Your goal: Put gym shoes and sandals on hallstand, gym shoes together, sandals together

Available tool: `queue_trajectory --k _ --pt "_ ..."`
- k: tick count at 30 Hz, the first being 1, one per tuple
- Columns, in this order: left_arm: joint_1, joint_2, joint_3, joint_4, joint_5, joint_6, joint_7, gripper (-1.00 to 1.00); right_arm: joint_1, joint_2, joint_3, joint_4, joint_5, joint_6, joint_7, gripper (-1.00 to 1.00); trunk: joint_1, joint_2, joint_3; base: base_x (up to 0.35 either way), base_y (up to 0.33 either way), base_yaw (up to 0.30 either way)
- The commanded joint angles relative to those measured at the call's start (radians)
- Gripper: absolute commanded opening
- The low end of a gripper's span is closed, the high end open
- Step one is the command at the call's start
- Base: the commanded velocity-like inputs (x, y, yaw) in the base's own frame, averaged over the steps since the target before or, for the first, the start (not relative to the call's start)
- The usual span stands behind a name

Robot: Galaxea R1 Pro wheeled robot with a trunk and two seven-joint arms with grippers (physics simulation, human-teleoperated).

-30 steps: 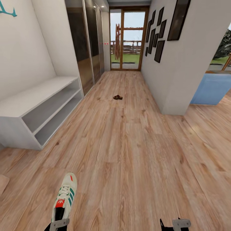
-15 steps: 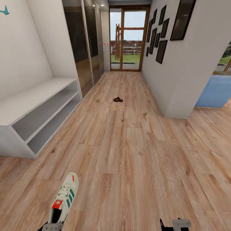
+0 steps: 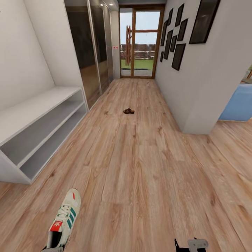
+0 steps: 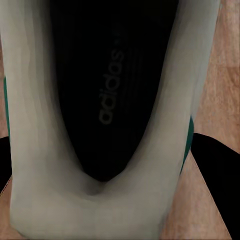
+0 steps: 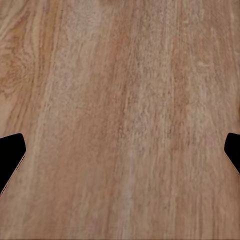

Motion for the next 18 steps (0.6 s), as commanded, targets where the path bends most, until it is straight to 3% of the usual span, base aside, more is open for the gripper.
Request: queue_trajectory --k 1,18 --pt "-0.001 -0.001 0.004 0.0 0.01 -0.001 -0.009 -1.0 -0.001 0.0 -0.002 0.001 0.01 -0.003 -0.004 1.0 0.0 0.0 -0.001 0.338 0.0 0.0" --pt "-0.001 -0.02 0.009 0.002 0.017 0.0 0.003 -1.0 -0.001 0.0 -0.003 0.0 0.009 -0.004 -0.004 1.0 0.0 0.0 -0.001 0.338 -0.032 0.0"
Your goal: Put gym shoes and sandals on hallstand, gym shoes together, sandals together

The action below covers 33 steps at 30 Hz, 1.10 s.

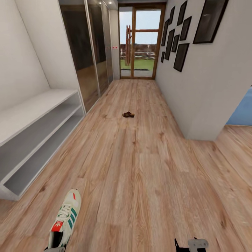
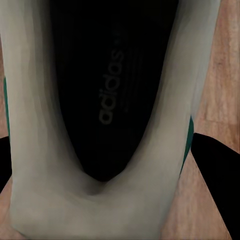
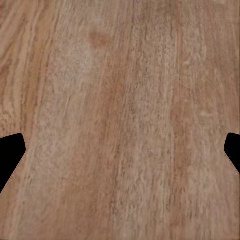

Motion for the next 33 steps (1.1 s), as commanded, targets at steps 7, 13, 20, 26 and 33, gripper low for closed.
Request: queue_trajectory --k 7,13,20,26,33 --pt "-0.001 -0.001 0.004 0.001 0.011 -0.001 -0.008 -1.0 -0.001 -0.002 -0.005 -0.001 0.01 -0.002 -0.002 1.0 0.0 0.0 -0.001 0.338 -0.113 0.0" --pt "-0.001 0.0 0.005 0.001 0.01 0.0 -0.008 -1.0 -0.001 -0.002 -0.005 0.0 0.011 -0.001 -0.002 1.0 0.0 0.0 -0.001 0.338 -0.124 0.0" --pt "0.0 0.0 0.006 0.0 0.011 0.001 -0.008 -1.0 -0.001 -0.001 -0.004 0.001 0.011 -0.001 -0.002 1.0 0.0 0.0 -0.001 0.338 -0.136 0.0" --pt "-0.001 0.0 0.007 0.0 0.016 0.001 -0.008 -1.0 0.0 -0.001 -0.003 0.001 0.011 -0.001 -0.002 1.0 0.0 0.0 -0.001 0.338 -0.138 0.0" --pt "-0.001 0.0 0.006 0.0 0.027 0.001 -0.008 -1.0 -0.001 -0.001 -0.003 0.001 0.011 -0.001 -0.002 1.0 0.0 0.0 -0.001 0.337 -0.139 0.0"
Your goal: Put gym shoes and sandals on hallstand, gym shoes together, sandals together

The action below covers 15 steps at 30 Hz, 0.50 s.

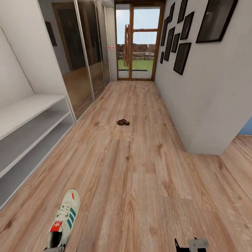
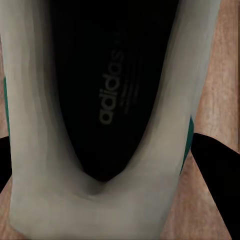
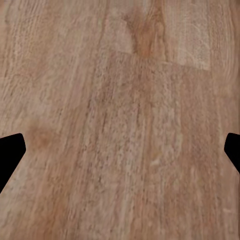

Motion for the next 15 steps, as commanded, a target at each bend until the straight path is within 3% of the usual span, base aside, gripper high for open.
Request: queue_trajectory --k 1,15 --pt "-0.001 0.0 0.003 0.0 0.011 -0.001 -0.01 -1.0 -0.001 0.0 -0.002 0.001 0.01 -0.003 -0.004 1.0 0.0 0.0 -0.001 0.337 -0.139 0.0" --pt "0.0 0.0 0.003 0.001 0.01 -0.001 -0.01 -1.0 -0.001 0.0 -0.001 0.001 0.01 -0.003 -0.004 1.0 0.0 0.0 -0.001 0.336 -0.124 0.0"
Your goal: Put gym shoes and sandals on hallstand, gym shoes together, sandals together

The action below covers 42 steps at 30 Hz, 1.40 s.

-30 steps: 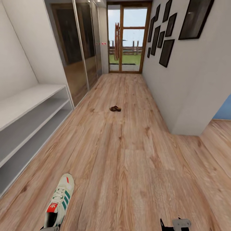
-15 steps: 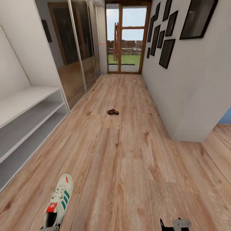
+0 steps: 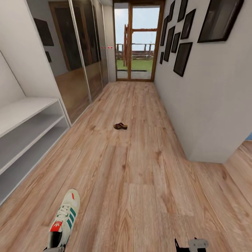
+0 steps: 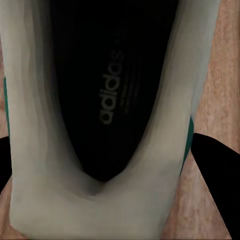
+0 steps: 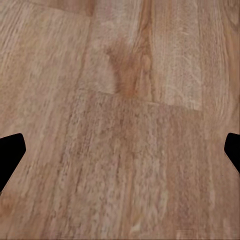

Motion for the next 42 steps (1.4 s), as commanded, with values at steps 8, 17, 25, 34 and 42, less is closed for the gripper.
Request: queue_trajectory --k 8,17,25,34,42 --pt "-0.001 0.0 0.003 0.001 0.011 -0.001 -0.01 -1.0 0.0 0.0 -0.002 0.001 0.01 -0.004 -0.004 1.0 0.0 0.0 -0.001 0.338 -0.013 0.041" --pt "0.0 0.0 0.002 0.001 0.011 -0.002 -0.01 -1.0 -0.001 0.0 -0.002 0.001 0.01 -0.004 -0.004 1.0 0.0 0.0 -0.001 0.339 -0.001 0.237" --pt "0.0 0.002 0.0 0.001 0.008 -0.004 -0.013 -1.0 0.0 0.0 -0.002 0.001 0.01 -0.004 -0.004 1.0 0.0 0.0 -0.001 0.339 0.0 0.21" --pt "-0.001 0.0 -0.001 0.001 0.008 -0.004 -0.012 -1.0 -0.001 0.0 -0.002 0.001 0.01 -0.004 -0.004 1.0 0.0 0.0 -0.001 0.339 0.0 0.095" --pt "-0.001 0.0 -0.001 0.001 0.008 -0.004 -0.011 -1.0 -0.001 0.0 -0.002 0.001 0.01 -0.004 -0.004 1.0 0.0 0.0 -0.001 0.339 0.0 0.006"
